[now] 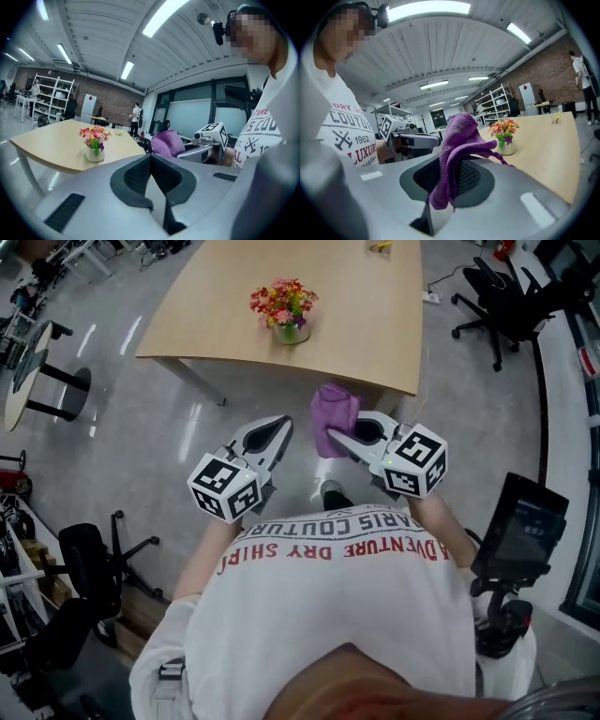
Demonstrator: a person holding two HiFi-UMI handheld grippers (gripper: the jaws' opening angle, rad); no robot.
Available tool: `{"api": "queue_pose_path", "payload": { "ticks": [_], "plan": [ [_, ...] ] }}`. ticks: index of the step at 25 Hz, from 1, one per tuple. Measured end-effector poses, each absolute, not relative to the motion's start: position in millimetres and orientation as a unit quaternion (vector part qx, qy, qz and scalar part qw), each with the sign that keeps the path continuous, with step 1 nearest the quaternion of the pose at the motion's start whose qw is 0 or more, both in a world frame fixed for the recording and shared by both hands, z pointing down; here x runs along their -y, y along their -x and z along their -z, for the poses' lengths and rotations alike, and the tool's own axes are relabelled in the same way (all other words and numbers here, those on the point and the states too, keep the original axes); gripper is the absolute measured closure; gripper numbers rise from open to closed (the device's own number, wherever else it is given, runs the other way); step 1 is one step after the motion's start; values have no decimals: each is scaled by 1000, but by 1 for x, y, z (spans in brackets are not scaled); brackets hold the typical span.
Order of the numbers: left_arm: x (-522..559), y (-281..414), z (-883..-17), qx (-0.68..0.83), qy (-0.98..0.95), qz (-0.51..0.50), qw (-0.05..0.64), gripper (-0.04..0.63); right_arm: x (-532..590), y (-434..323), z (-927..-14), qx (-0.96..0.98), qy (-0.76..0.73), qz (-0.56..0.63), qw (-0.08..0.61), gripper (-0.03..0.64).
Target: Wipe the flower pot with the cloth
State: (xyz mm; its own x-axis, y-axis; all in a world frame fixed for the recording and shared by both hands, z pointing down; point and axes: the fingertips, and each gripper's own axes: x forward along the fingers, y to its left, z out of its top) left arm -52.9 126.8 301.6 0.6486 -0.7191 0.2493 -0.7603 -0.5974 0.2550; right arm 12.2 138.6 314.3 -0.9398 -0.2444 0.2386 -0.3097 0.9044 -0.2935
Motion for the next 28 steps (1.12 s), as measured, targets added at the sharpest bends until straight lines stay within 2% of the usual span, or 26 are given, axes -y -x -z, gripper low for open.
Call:
{"api": "queue_pose_path", "payload": {
  "ticks": [8,12,21,28],
  "plan": [
    [-315,37,-267,394,-909,-75,115,592,-332,-20,-302,963,-178,-167,109,572],
    [-383,35,-251,385,-912,-78,114,592,-390,-28,-282,957,-202,-186,96,572],
    [-467,14,-221,410,-905,-73,89,592,-474,-47,-237,969,-173,-139,105,572],
    [-514,-33,-212,440,-892,-63,79,592,-514,-101,-227,972,-160,-132,106,572]
  ]
}}
